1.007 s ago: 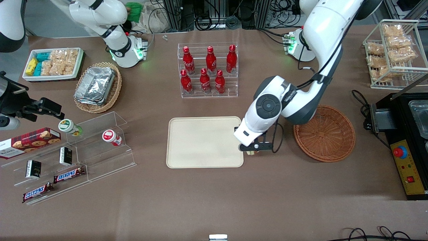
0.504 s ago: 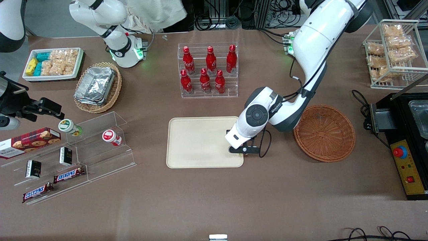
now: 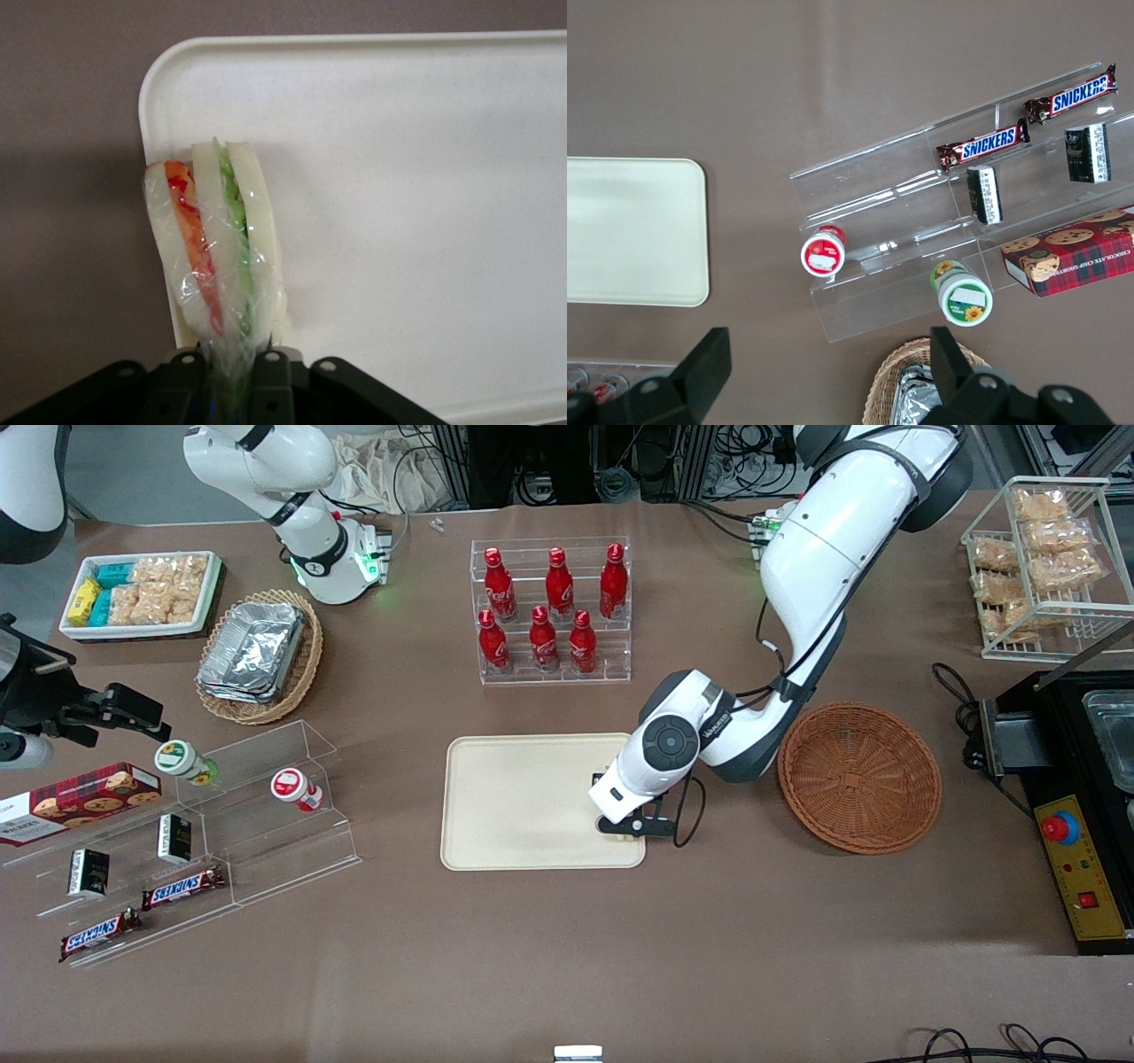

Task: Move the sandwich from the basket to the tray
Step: 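Lower the sandwich onto the tray and open the left gripper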

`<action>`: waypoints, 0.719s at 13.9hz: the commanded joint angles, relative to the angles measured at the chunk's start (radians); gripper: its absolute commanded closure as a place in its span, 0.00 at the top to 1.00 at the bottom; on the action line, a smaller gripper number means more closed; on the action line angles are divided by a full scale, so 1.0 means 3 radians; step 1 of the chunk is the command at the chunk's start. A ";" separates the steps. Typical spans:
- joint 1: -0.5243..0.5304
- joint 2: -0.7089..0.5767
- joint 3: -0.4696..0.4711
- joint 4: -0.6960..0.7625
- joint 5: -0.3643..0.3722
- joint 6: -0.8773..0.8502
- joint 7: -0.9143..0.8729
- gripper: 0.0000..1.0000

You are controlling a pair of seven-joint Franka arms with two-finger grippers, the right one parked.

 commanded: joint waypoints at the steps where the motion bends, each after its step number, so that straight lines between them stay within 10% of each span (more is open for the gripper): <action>1: -0.0036 0.0029 0.0015 0.0095 0.0062 -0.0003 -0.0020 1.00; 10: 0.0260 -0.0798 0.0036 0.0054 0.0042 -0.1009 -0.0178 1.00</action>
